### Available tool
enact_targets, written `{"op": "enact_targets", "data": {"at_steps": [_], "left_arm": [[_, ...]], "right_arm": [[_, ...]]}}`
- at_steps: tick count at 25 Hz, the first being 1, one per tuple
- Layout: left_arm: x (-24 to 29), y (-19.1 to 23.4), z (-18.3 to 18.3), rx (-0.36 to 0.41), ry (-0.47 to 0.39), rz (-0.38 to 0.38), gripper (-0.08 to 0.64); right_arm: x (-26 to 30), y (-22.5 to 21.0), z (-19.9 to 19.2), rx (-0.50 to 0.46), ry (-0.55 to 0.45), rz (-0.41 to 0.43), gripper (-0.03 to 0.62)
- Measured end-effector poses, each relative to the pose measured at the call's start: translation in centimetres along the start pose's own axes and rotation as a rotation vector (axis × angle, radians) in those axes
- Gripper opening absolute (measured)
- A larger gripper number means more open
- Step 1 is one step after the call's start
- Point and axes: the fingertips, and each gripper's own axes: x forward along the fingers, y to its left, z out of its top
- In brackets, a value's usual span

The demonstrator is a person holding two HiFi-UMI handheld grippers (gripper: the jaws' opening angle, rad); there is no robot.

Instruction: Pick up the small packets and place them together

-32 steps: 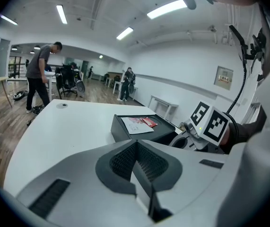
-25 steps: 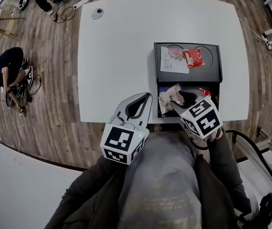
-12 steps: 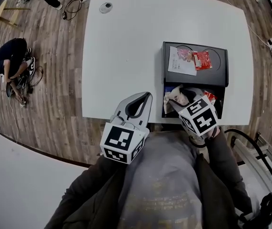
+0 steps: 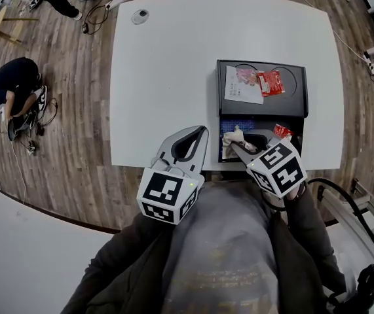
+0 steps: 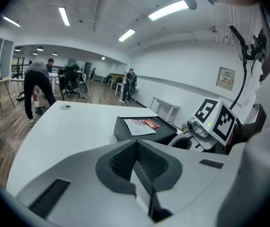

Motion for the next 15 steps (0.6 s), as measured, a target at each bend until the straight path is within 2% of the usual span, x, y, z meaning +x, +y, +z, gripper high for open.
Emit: {"op": "enact_targets", "data": {"at_steps": [7,15], "left_arm": [[0.4,-1.5,1.3,0.033,-0.026,-0.037,0.003],[2.4,-2.7,3.6,0.080,-0.062,-0.070,0.003]], "right_arm": [[-3.0,0.6,1.2,0.010,-0.074,-0.025,0.109],[-8.4,-3.0,4.2,0.040,-0.212,-0.116,0.109]]}}
